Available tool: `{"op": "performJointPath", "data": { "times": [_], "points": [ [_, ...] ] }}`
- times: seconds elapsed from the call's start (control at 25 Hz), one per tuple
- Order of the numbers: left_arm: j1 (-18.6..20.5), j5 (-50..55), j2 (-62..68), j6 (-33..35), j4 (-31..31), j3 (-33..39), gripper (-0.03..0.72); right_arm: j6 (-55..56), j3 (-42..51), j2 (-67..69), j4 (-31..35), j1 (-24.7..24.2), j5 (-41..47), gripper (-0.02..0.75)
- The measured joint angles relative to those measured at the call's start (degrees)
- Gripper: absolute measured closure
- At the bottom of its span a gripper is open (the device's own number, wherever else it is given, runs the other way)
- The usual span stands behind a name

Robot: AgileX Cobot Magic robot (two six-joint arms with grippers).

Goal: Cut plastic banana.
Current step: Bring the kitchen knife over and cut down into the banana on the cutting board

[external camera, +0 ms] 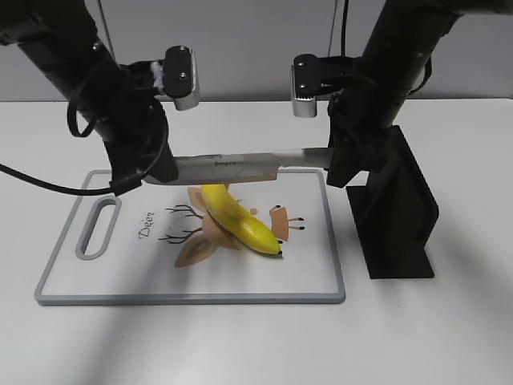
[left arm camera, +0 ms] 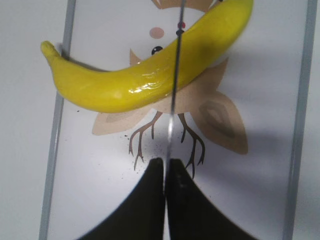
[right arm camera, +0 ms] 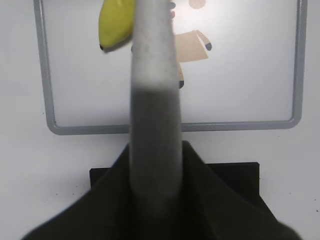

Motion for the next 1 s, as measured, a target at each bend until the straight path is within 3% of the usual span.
{"op": "performJointPath", "data": {
  "times": [0.36,1.0],
  "points": [
    [0.08,-5.55,8.28,0.14,-1.35,-0.19,0.692,-0.43,0.0,7.17,-0.77,-0.47,-5.54,0.547],
    [0.58,-4.15,10.24,0.78,-4.18,-1.55,0.69,-0.49,-0.74,10.18,-0.63,-1.04,-5.65,0.538]
  ]
}}
